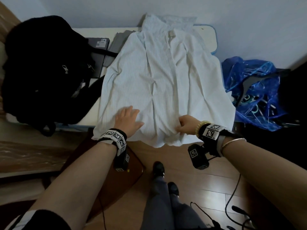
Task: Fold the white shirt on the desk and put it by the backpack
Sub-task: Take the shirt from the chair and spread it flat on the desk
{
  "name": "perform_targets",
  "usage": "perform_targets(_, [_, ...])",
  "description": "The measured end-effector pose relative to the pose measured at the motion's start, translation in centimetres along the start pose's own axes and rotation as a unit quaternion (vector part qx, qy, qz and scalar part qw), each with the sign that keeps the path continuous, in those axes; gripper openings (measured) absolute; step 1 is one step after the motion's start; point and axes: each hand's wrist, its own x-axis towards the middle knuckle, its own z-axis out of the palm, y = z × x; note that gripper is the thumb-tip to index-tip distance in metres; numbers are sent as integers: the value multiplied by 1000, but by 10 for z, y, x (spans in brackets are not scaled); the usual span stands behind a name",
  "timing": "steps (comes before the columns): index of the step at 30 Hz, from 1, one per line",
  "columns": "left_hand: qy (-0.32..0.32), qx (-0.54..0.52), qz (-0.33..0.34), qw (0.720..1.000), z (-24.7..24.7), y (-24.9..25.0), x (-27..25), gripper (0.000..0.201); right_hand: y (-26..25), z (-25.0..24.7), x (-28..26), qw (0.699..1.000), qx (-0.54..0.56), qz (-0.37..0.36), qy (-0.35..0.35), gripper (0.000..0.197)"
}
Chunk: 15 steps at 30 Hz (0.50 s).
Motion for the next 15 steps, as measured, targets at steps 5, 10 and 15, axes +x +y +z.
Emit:
perform_targets(5, [-76, 23, -62, 995, 9, -17, -18, 68, 16, 10, -18, 994, -33, 79, -61, 15])
perform_targets(10, [34, -75, -59, 995, -1, -14, -30, 49, 24, 7, -26, 992, -21, 127, 12, 20])
perform_targets(15, [153, -74, -94, 981, -19, -28, -39, 24, -6, 6, -22, 994, -16, 72, 79, 19])
